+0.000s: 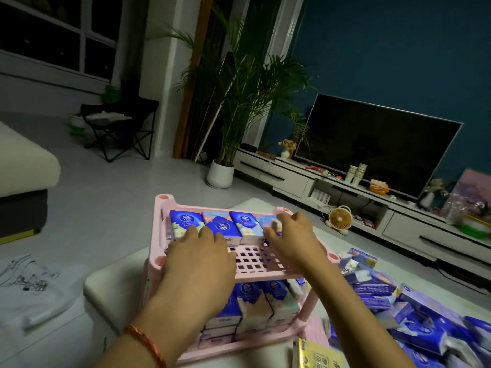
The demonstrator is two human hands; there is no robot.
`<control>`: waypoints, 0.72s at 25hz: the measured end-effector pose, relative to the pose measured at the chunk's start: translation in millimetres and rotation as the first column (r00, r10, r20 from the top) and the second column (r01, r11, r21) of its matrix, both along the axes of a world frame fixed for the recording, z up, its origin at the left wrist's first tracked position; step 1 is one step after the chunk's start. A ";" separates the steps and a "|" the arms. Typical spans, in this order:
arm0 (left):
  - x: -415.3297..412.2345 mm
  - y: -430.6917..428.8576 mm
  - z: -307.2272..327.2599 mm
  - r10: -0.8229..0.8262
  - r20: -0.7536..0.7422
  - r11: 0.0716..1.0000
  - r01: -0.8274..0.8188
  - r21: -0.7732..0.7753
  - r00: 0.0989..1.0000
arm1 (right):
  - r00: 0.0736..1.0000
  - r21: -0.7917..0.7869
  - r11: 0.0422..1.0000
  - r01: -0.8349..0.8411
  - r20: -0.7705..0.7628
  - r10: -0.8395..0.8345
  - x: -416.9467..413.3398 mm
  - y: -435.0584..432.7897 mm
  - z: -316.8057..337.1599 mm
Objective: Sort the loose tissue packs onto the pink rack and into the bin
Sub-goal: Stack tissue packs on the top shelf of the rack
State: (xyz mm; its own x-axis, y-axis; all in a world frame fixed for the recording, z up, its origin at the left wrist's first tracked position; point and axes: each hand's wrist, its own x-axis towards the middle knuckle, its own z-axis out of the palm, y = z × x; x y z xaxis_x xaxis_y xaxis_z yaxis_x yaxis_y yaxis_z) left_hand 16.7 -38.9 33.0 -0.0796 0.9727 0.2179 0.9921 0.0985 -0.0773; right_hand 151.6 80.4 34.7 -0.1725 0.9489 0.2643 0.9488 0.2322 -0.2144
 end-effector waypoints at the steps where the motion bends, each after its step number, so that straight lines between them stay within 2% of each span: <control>1: -0.5 0.0 0.6 -0.003 0.008 1.000 0.003 -0.016 1.000 | 1.000 -0.026 0.999 -0.021 -0.021 0.020 0.5 -1.7 1.5; 5: -2.8 0.1 4.0 -0.001 0.041 0.999 0.003 -0.042 0.999 | 0.992 -0.044 0.992 -0.122 -0.043 0.120 2.8 -5.9 4.7; 13: -5.1 7.4 0.3 0.015 0.120 0.999 -0.009 -0.053 0.993 | 0.974 0.104 0.972 -0.209 -0.071 0.217 0.7 -8.0 -2.8; 18: -4.7 8.2 1.6 0.043 0.150 0.997 -0.033 -0.066 0.988 | 0.945 0.100 0.959 -0.266 -0.168 0.280 0.8 -11.4 -4.9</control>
State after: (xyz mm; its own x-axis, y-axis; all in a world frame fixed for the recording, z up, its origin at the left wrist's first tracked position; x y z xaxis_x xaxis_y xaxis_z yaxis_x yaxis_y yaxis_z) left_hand 12.0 -30.7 34.6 -0.1440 0.9798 0.1390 0.9885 0.1359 0.0662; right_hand 152.4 69.0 29.8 -0.3655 0.8482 0.3834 0.7942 0.4990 -0.3468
